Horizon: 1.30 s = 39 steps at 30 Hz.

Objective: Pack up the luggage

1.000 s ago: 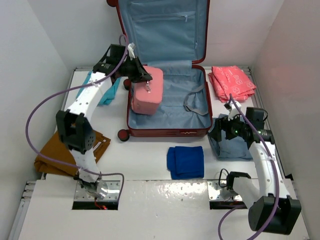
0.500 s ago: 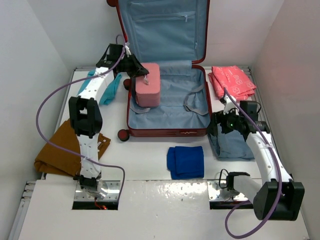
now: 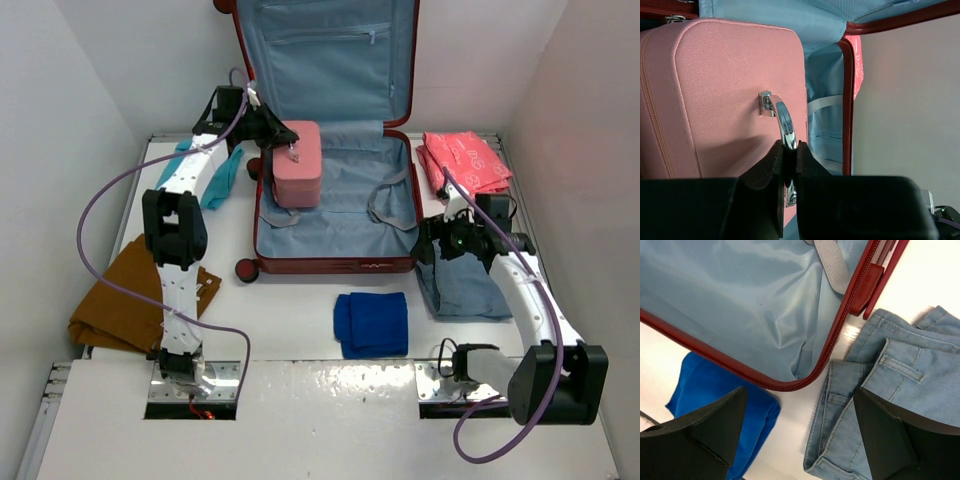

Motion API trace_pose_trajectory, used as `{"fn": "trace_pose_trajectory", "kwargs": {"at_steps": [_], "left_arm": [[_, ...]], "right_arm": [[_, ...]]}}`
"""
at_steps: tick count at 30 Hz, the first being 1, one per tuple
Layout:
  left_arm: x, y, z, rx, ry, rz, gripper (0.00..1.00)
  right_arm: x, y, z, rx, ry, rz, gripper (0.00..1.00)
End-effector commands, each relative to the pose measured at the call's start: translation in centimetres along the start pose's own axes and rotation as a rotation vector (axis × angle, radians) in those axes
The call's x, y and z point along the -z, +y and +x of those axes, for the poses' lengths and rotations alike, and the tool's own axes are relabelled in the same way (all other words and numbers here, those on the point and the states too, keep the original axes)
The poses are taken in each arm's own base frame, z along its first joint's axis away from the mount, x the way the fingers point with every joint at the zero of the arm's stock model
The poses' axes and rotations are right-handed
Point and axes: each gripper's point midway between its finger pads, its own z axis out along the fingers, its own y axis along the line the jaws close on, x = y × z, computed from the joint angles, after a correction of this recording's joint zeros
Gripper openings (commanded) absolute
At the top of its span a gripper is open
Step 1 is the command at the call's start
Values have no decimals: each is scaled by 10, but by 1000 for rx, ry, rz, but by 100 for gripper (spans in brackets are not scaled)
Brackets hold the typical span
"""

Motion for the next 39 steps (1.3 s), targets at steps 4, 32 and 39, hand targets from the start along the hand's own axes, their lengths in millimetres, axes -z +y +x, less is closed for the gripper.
{"fn": "trace_pose_trajectory", "kwargs": {"at_steps": [4, 32, 39], "left_arm": [[0, -5, -36, -82, -131, 53, 11], [68, -94, -20, -774, -233, 134, 0], [34, -62, 11, -766, -126, 106, 0]], "right_arm": [[3, -3, -25, 53, -54, 16, 86], [-1, 1, -21, 106, -52, -3, 81], [1, -26, -30, -108, -58, 97, 80]]}}
